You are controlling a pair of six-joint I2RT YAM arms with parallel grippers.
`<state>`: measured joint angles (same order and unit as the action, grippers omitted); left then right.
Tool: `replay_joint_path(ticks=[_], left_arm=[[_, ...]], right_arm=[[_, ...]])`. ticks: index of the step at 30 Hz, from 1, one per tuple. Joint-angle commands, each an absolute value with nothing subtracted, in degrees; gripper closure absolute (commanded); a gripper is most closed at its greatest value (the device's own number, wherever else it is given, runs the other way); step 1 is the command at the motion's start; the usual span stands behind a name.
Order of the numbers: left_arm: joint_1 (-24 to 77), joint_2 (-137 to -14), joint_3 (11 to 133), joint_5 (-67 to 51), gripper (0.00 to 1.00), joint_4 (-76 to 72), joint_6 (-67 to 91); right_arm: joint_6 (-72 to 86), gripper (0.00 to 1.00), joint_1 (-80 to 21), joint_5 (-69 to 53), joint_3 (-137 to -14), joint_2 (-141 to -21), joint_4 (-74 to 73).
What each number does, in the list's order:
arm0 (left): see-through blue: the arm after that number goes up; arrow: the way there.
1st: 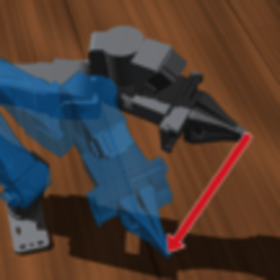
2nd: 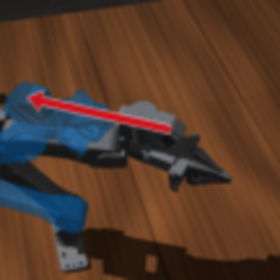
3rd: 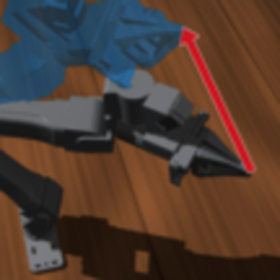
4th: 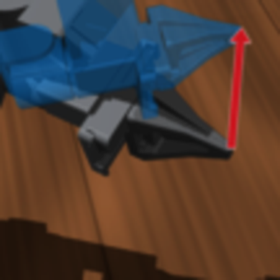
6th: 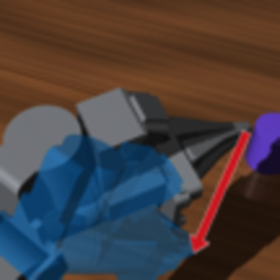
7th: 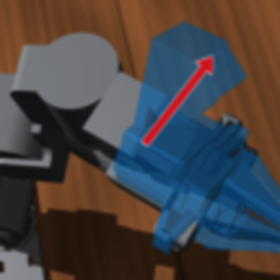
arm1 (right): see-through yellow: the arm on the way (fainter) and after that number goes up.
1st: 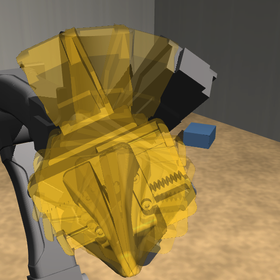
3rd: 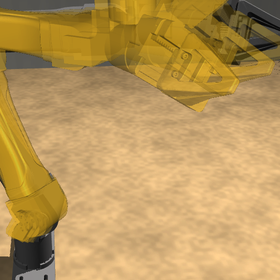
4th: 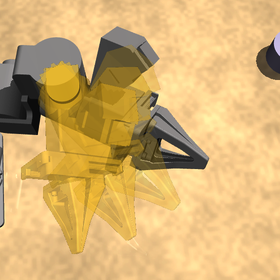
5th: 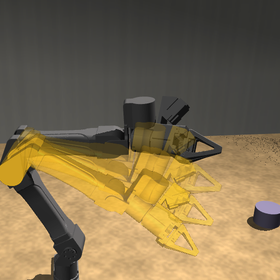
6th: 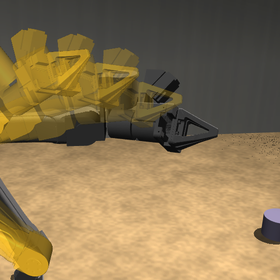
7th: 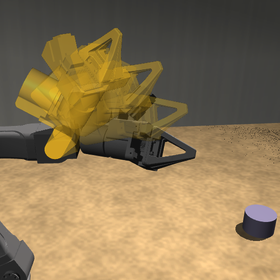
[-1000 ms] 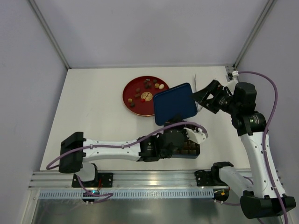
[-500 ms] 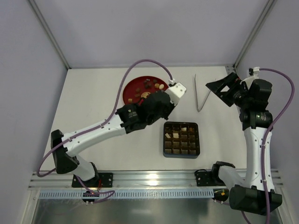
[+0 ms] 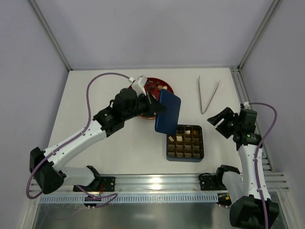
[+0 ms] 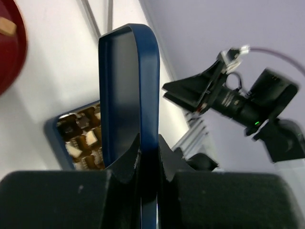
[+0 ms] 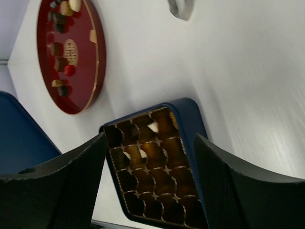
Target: Pack the chocolate
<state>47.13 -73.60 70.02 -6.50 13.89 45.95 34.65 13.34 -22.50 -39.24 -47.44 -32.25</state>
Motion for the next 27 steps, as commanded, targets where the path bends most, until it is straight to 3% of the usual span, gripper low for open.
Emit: replay_joint_path(ticks=[1,3,4,7,10,13,27], left_arm=[[45.7,-69.54,59.47,-12.74,1.0,-4.1,62.99],[45.35,-68.38,53.21,-12.66,1.0,-12.72,68.1],[45.35,-67.6,51.7,-12.57,1.0,-14.66,69.07],[45.26,-66.1,48.09,-11.95,1.0,-17.75,70.31],[45.18,-65.83,46.94,-12.57,1.0,-19.94,71.27],[45.09,-65.57,45.62,-12.66,1.0,-21.44,71.89],[44.65,-68.28,28.39,-9.41,1.0,-52.64,80.33]], right_arm=[[35.16,0.3,13.36,-16.27,-35.08,-43.69,-31.03],[34.72,0.34,13.36,-12.95,-33.31,-43.94,-31.03],[34.37,0.43,13.36,-11.44,-33.31,-44.47,-31.98],[34.45,0.52,13.36,-7.12,-32.96,-46.31,-31.82],[35.15,0.75,13.36,-6.5,-31.38,-49.56,-29.8],[35.68,0.83,12.75,-6.77,-30.32,-52.64,-28.57],[47.1,0.85,-5.6,-2.46,-22.06,-54.66,-21.28]])
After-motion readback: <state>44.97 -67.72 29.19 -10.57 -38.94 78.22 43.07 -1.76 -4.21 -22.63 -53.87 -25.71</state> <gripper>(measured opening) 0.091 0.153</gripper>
